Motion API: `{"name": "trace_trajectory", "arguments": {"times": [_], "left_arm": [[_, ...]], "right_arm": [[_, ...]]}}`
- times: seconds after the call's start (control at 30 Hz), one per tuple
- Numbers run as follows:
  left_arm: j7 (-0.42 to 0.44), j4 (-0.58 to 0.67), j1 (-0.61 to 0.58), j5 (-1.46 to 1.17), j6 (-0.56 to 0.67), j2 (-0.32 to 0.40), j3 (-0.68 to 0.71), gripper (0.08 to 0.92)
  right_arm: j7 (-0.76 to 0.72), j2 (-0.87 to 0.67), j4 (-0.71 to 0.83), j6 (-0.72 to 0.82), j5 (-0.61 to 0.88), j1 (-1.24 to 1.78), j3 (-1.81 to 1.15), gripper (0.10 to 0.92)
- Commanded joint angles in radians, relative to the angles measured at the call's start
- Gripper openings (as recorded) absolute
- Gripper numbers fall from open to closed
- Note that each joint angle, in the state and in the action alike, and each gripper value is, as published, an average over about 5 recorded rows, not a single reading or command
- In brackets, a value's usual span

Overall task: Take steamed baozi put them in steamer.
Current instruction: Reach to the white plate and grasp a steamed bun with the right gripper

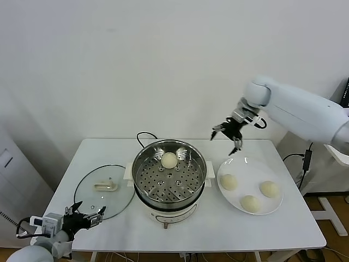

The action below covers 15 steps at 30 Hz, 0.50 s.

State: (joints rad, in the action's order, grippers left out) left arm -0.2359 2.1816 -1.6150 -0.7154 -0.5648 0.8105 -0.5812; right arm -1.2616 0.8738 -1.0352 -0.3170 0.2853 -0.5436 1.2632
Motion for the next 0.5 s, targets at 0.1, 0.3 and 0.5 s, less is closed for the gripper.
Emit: {"name": "trace_trajectory", "arguments": {"times": [0.1,0.3,0.5], "left_arm": [[-0.002,0.009,-0.003,0.006,-0.005,0.003,0.0,0.823],[-0.002,0.009,-0.003,0.008,-0.008,0.003,0.002,0.823],[-0.001,0.009,-0.005,0.009,-0.009,0.002,0.004,0.823]], "right_arm": [[0.022,-0.094,0.02,0.231,0.017,0.177,-0.039,0.823],[0.055,-0.047,0.09,0.221,-0.05,0.288,-0.13,0.823],[0.074,-0.001,0.169,0.206,-0.106,0.347,-0.185,0.823]]}}
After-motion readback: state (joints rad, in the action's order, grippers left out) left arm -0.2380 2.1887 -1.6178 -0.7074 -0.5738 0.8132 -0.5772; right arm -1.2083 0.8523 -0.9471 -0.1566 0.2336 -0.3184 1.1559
